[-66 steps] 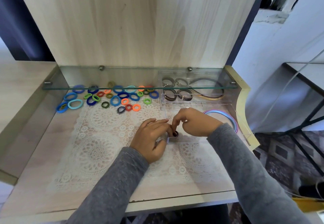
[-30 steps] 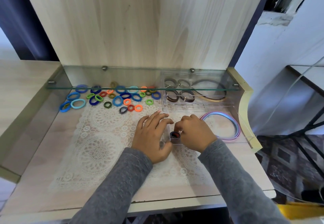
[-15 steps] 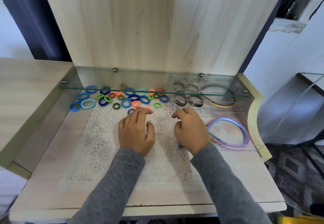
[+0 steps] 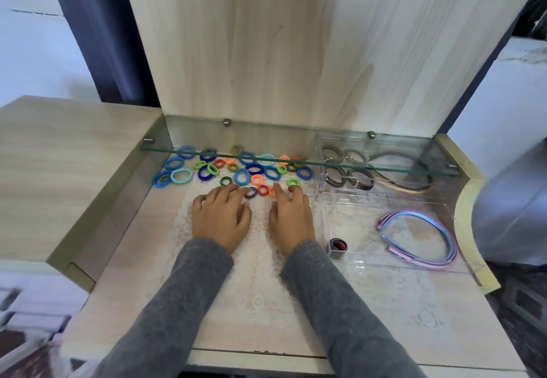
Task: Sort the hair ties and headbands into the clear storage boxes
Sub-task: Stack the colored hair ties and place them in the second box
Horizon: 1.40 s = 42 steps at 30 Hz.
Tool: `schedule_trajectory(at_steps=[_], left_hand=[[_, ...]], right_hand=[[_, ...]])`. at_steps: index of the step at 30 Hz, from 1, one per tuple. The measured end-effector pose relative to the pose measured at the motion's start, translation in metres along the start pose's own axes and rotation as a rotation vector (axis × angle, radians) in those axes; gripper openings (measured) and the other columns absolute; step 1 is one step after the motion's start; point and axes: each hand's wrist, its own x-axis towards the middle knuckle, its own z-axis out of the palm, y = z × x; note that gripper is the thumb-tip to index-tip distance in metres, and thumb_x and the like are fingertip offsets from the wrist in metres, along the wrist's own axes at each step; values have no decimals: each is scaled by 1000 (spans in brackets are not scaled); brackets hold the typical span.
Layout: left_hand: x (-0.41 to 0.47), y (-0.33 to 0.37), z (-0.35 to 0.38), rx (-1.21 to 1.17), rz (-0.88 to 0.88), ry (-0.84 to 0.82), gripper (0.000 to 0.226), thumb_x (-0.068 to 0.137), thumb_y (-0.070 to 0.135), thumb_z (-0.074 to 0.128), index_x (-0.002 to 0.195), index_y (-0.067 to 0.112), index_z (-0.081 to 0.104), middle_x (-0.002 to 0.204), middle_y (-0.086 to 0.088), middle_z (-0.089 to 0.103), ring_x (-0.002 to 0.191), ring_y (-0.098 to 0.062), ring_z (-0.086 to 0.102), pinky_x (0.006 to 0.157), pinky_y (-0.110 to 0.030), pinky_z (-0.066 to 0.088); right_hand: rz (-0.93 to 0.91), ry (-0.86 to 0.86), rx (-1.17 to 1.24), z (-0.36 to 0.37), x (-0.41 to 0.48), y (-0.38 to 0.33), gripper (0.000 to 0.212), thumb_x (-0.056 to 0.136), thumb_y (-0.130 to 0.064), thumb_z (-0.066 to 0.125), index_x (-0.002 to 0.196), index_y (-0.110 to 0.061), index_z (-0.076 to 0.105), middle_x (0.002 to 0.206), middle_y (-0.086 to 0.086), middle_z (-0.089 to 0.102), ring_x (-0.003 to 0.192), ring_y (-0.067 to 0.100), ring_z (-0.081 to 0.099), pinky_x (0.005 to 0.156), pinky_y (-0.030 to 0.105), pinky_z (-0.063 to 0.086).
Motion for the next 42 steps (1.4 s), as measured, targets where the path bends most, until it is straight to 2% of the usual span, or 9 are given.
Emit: schedule_trajectory(at_steps=[5,13,16,21,25,30,34,38,42], left_hand=[[4,1,3,17,5,1,36,92,37,46,125,36,58,138,6,51,126,-16,45,99,-41,29],[-5,-6,-9,3,75,62,16,89,39,55,94,33,70,101,17,68,96,-11,60,86,-37,28],[-9,-14,-14,-35,140,51,12,87,39,59,89,34,70,96,19,69,94,-10,62,84,-37,31],[-16,-27,-15,-129,224,54,26,84,45,46,90,36,70,97,22,68,93,-5,62,81,-30,27],[-21,-30,-10,-251,212,60,16,83,38,54,90,35,69,98,23,68,94,-2,61,84,-29,28],[-21,-33,-6,-280,215,45,16,84,37,54,93,34,68,100,23,67,97,-1,60,85,-27,29],[-20,-32,-5,-282,236,41,23,85,40,47,95,32,66,104,21,66,100,-3,60,86,-27,30],[-21,-29,-6,-261,202,78,30,84,41,42,99,30,65,103,18,65,99,-6,59,89,-28,31],[-20,-27,-8,-235,122,135,23,79,26,52,98,28,64,99,15,65,95,-9,60,89,-32,34]], right_hand=[[-41,100,27,6,0,5,34,89,-20,55,122,-13,60,116,18,52,103,33,49,86,42,47],[-54,201,92,11,-2,11,16,84,-19,67,91,-5,68,91,12,60,85,27,54,72,40,51],[-67,206,90,11,-2,13,11,84,-15,66,90,-5,69,90,12,60,83,27,54,70,40,52],[-92,223,94,10,-1,15,8,83,-11,67,89,-8,70,86,11,59,80,28,54,65,39,52],[-118,230,42,11,-3,12,9,78,-8,68,87,-9,69,81,11,56,74,28,52,60,38,50],[-125,212,-19,12,-5,12,14,80,-23,70,87,-12,67,85,9,58,78,27,53,62,38,49],[-169,214,-17,14,-4,15,8,82,-19,69,85,-13,67,84,7,58,76,28,54,61,37,47],[-304,212,83,14,-5,15,9,87,-17,61,88,-9,65,90,8,59,79,26,53,66,37,48],[-494,177,124,11,-7,10,20,92,-22,52,91,-8,66,94,5,61,82,23,53,69,36,47]])
